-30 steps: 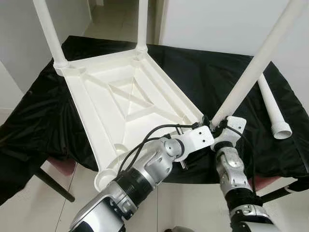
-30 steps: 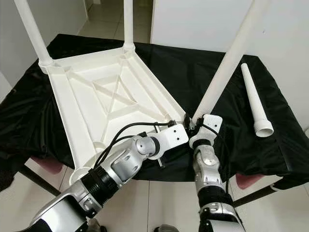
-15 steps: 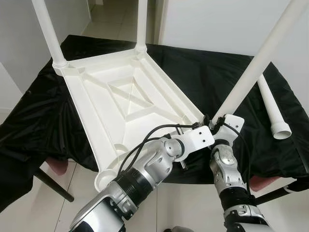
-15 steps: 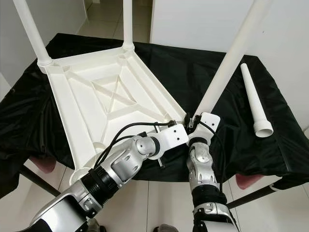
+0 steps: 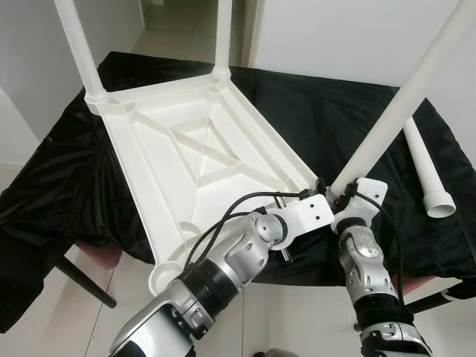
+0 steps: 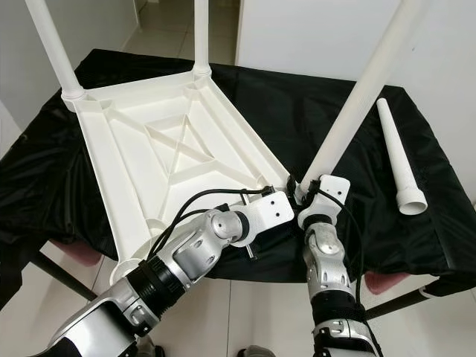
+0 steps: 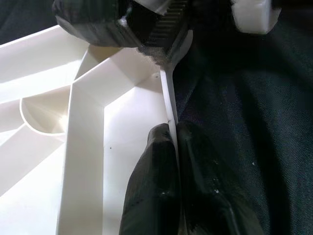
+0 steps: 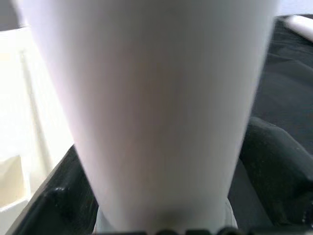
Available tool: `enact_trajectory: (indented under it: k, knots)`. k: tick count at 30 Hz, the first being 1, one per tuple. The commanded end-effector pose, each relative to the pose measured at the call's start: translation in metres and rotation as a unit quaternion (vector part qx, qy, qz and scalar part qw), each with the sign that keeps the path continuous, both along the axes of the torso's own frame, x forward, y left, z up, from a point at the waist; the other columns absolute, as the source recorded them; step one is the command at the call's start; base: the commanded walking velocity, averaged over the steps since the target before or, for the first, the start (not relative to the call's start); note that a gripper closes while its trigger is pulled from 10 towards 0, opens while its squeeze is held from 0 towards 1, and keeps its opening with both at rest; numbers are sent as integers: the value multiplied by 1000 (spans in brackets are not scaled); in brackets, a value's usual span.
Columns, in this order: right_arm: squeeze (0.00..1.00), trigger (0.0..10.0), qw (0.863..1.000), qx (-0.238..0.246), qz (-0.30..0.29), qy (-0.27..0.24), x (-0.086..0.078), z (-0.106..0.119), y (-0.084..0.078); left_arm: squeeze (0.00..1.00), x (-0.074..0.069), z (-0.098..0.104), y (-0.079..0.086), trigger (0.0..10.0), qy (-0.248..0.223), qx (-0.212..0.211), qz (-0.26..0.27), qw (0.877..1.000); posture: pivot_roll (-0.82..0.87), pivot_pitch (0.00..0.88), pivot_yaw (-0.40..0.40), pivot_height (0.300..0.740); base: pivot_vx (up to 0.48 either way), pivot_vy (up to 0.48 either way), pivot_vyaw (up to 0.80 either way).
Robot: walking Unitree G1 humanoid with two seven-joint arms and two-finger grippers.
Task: Building children table
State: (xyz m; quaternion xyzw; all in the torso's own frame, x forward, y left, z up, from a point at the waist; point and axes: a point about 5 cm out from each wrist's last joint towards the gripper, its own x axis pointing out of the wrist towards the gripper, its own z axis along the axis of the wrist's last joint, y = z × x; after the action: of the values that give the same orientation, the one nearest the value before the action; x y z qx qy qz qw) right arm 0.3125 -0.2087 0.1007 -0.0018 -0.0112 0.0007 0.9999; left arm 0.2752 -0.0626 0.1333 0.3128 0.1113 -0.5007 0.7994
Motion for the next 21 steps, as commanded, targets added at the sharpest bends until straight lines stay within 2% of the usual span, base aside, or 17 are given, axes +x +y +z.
enact_trajectory:
  k: [1, 3, 9, 11, 15, 16, 21]
  knots:
    - [0, 10000, 998, 3, 39, 50, -8, -20, -3, 0, -10, 2, -11, 10000, -2, 0, -37, 999, 10, 38, -26, 740, 0, 0, 0]
    - [0, 10000, 995, -21, 97, 31, -8, -11, -8, 0, -10, 2, -12, 10000, -3, 0, -39, 999, 6, 41, -20, 740, 0, 0, 0]
    - [0, 10000, 985, -48, 166, 25, -10, -7, -12, 0, -10, 2, -11, 10000, -3, 1, -40, 999, 10, 40, -21, 740, 0, 0, 0]
    - [0, 10000, 975, -55, 214, 28, -13, -8, -15, 0, -9, 2, -11, 10000, -3, 2, -38, 999, 13, 38, -21, 740, 0, 0, 0]
    - [0, 10000, 975, -55, 214, 28, -13, -8, -15, 0, -9, 2, -11, 10000, -3, 2, -38, 999, 13, 38, -21, 740, 0, 0, 0]
    - [0, 10000, 962, -56, 262, 54, -18, -16, -18, 0, -7, 2, -10, 10000, -4, 2, -36, 999, 13, 35, -16, 740, 0, 0, 0]
    - [0, 10000, 950, -55, 295, 84, -23, -24, -23, 0, -7, 3, -9, 10000, -5, 3, -37, 999, 14, 34, -14, 740, 0, 0, 0]
